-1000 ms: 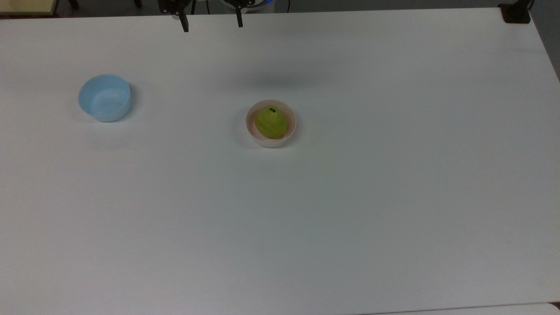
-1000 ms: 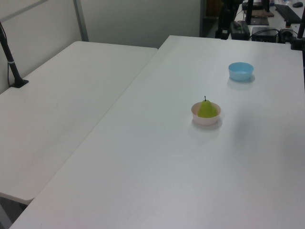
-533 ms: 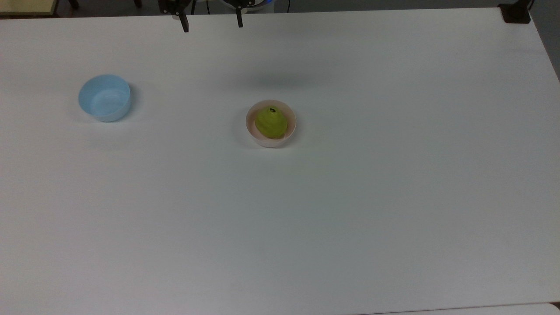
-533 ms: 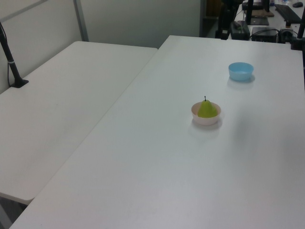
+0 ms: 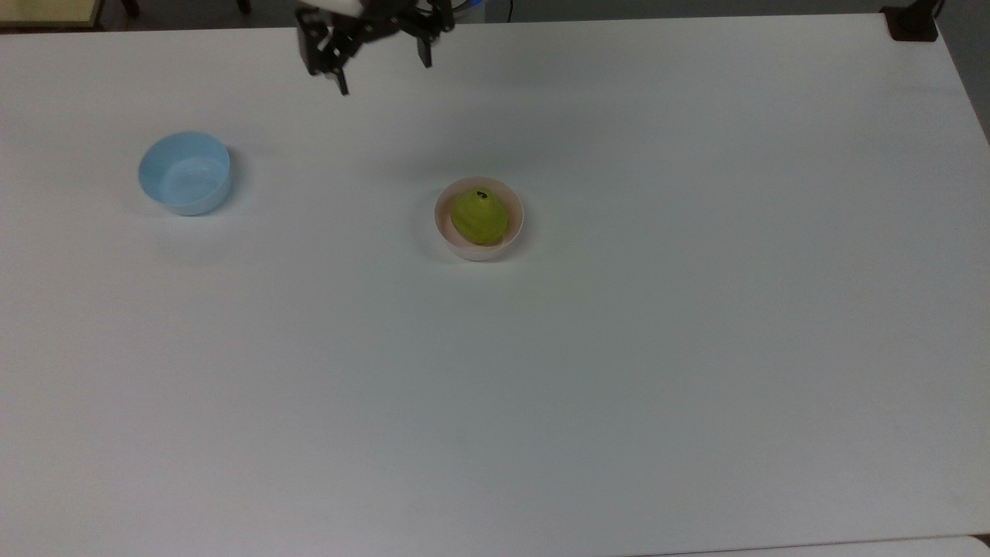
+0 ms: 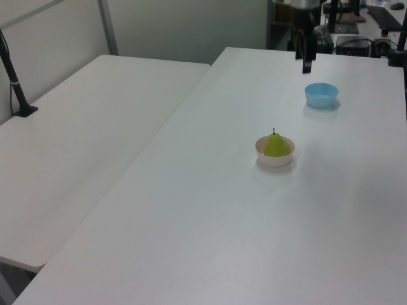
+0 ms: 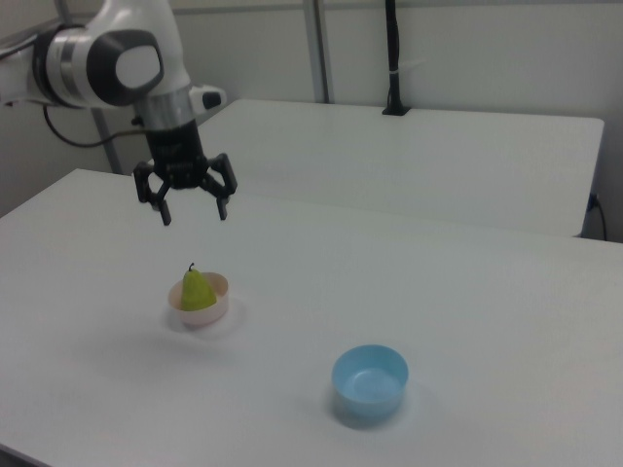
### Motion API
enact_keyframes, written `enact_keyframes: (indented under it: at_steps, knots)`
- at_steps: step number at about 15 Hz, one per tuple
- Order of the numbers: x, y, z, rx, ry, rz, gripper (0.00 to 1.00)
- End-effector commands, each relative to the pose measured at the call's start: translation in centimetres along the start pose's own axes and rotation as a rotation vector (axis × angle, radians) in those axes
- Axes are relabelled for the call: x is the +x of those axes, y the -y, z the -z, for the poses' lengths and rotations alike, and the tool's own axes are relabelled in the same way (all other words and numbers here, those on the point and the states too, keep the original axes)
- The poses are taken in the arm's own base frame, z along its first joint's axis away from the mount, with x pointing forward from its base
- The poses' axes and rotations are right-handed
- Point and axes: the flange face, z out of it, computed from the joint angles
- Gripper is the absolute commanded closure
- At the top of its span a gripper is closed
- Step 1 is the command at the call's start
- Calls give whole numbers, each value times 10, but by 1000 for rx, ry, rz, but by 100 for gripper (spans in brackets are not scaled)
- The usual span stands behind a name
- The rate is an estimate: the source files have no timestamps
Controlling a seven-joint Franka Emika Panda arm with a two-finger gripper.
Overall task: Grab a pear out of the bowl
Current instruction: 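Lower the gripper over the pear and close it around the pear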
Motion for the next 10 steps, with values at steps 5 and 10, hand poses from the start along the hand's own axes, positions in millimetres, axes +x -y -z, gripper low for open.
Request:
enact_keyframes:
  at_steps: [5,10]
  knots:
    - [52,54,-118,-13,30,30,0]
    - [73,68,-163,-9,43,-71,0]
